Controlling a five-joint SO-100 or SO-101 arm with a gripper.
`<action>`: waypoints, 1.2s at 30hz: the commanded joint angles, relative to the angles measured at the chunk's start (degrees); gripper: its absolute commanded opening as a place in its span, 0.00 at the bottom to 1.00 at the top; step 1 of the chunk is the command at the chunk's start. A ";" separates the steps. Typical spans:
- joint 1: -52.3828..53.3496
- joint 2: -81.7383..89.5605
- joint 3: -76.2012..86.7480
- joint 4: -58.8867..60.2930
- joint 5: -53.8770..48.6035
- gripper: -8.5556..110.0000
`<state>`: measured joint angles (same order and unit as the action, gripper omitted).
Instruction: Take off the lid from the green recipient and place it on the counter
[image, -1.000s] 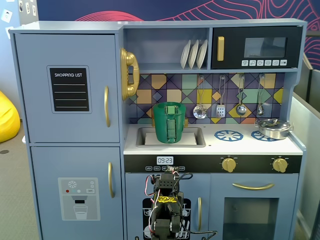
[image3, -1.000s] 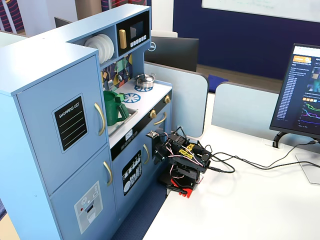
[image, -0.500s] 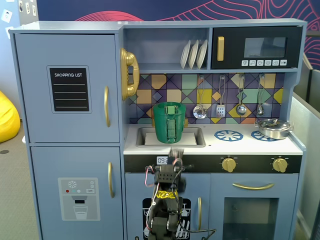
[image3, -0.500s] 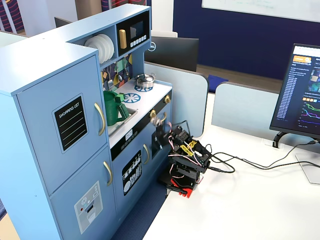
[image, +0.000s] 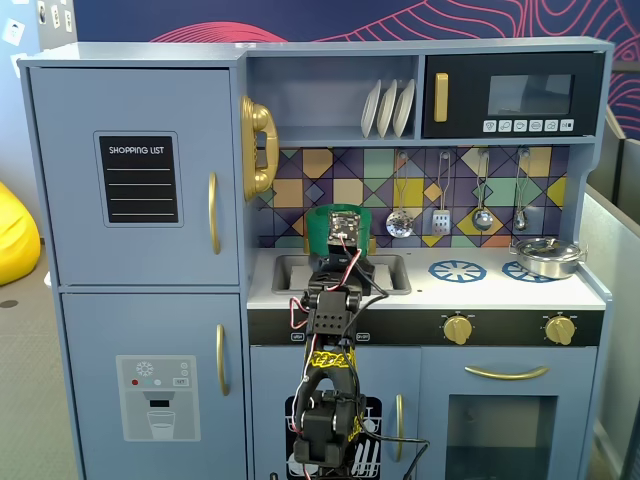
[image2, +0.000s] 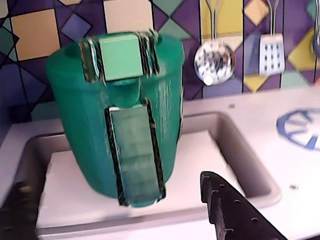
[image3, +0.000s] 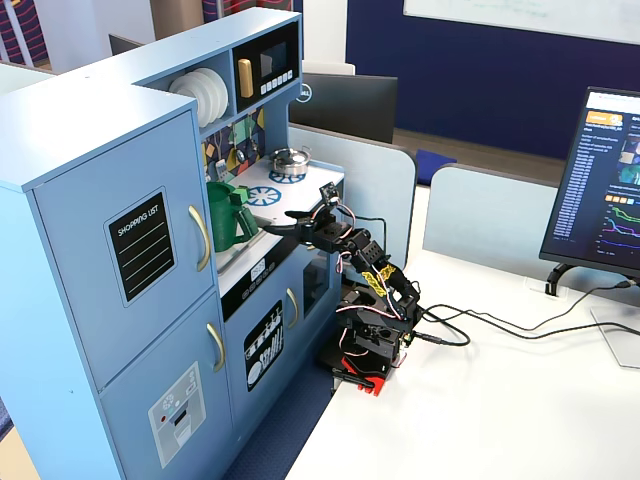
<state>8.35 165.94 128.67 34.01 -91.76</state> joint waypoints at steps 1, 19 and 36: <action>0.62 -2.55 -3.96 -4.04 -3.16 0.46; -0.18 -23.38 -10.11 -26.98 -2.99 0.43; -1.05 -34.98 -21.62 -29.09 -1.58 0.41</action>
<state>8.35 131.40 112.06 5.54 -93.52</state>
